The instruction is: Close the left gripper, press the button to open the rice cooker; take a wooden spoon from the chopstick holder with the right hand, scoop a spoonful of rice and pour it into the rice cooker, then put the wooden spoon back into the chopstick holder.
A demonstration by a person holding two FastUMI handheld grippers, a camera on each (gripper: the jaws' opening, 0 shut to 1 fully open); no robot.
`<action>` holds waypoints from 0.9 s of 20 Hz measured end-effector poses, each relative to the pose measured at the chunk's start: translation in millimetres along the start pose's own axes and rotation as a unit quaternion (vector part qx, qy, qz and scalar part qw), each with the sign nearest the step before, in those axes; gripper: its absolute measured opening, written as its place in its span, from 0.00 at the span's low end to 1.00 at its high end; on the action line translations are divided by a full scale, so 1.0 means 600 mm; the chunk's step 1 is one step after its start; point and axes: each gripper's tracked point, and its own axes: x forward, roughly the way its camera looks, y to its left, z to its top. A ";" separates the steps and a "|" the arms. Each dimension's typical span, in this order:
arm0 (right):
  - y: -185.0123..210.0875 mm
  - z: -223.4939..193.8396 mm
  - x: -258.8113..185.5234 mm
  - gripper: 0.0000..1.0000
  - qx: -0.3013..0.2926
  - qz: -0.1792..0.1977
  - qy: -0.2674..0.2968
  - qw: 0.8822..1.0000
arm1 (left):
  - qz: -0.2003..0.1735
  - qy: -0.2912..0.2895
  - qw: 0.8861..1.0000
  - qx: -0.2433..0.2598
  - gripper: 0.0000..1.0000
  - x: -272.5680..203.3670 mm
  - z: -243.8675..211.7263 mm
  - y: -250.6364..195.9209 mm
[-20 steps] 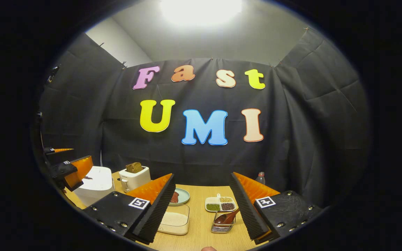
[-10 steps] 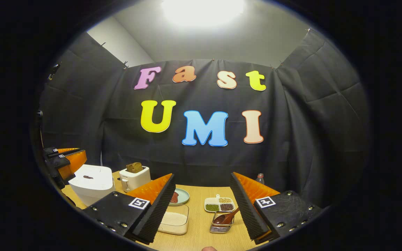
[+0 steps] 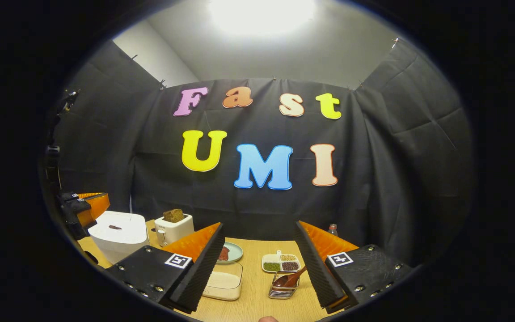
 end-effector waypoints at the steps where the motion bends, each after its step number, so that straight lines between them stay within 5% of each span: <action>1: 0.000 0.002 -0.001 0.95 -0.002 -0.001 0.000 1.000 | 0.006 0.006 1.000 -0.003 0.08 0.007 -0.006 0.008; 12: 0.010 0.002 -0.011 0.95 -0.023 -0.017 0.009 1.000 | 0.097 0.055 0.994 -0.004 0.11 0.097 -0.098 0.157; 18: 0.018 -0.004 -0.010 0.95 -0.031 -0.019 0.021 0.999 | 0.103 0.128 0.986 -0.002 0.09 0.134 -0.200 0.182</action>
